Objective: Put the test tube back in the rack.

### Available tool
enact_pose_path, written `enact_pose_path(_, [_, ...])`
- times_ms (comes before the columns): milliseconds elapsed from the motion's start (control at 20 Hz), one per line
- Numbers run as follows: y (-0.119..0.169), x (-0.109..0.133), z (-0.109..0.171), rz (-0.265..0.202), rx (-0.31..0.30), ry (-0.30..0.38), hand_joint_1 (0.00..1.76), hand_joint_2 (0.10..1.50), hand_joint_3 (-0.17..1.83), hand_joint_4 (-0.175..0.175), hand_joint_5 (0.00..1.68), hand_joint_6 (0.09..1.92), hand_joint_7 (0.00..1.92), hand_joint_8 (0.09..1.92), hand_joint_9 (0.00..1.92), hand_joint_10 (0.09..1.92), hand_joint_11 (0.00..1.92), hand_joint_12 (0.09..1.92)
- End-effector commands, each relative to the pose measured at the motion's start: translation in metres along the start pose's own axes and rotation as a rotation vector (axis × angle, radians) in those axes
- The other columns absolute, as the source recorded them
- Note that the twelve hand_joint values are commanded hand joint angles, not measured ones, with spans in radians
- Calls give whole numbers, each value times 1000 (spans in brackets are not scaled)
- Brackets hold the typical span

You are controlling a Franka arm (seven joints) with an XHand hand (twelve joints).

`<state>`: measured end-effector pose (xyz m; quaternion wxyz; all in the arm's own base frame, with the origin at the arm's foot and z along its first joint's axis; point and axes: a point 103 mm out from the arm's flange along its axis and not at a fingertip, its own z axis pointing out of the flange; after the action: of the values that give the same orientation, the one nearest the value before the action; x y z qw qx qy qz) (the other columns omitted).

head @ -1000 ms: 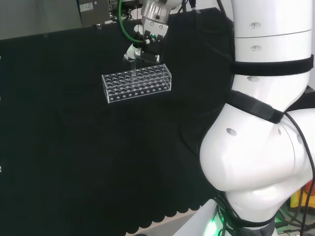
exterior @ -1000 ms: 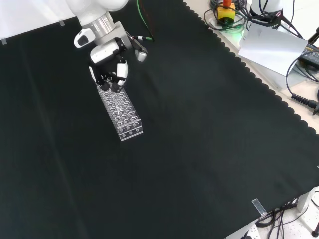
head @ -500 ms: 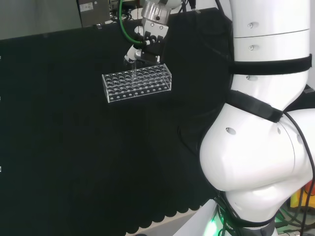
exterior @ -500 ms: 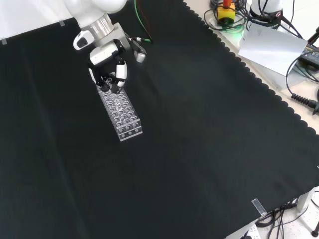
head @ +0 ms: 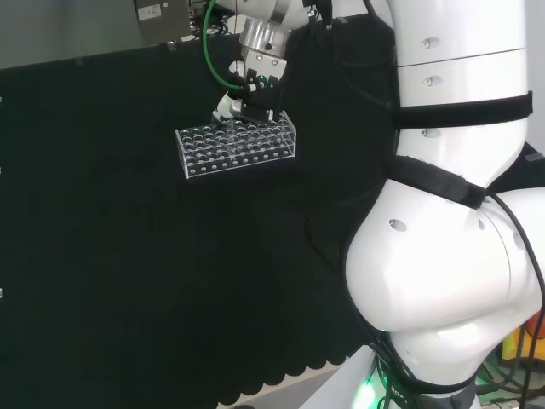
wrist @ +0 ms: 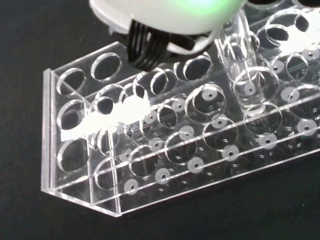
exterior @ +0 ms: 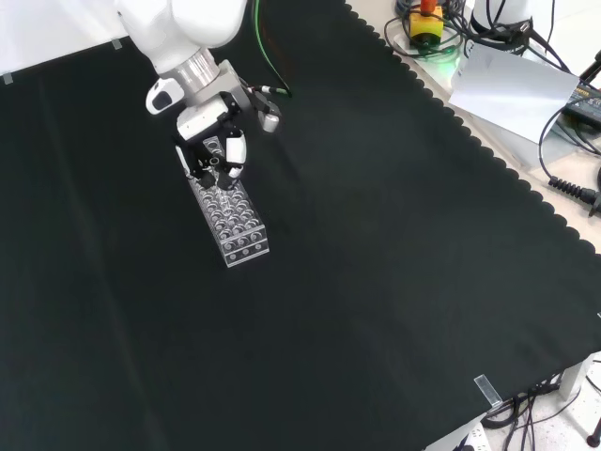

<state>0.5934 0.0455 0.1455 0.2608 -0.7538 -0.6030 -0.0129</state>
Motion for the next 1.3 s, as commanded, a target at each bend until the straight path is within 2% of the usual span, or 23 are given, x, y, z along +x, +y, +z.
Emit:
enact_pose_path(50, [0,-3,2,-16,45,43,1228,640,631,-175,1373,464,1743,482,1626,518,1284,876])
enact_pose_path(100, [0,-4,1,-30,65,56,1225,640,639,-175,1362,487,1720,491,1609,536,1269,916])
enact_pose_path(150, [0,-4,0,-40,85,63,1216,671,601,-175,1325,538,1648,486,1534,548,1167,1031])
enact_pose_path(200, [0,-3,0,-45,101,69,1196,715,546,-136,1279,601,1539,516,1424,608,1033,1162])
enact_pose_path(350, [-2,-3,-4,-40,120,84,1111,577,733,-102,951,732,1028,771,1036,808,718,1387])
enact_pose_path(500, [-5,-2,-7,-45,119,89,1076,518,809,-84,798,795,781,902,853,878,609,1443])
enact_pose_path(850, [-19,1,-24,-59,94,94,1063,510,803,-61,740,793,675,920,757,887,543,1459])
enact_pose_path(1300, [-48,10,-82,-90,51,90,1052,516,785,-42,683,780,610,928,690,891,486,1473])
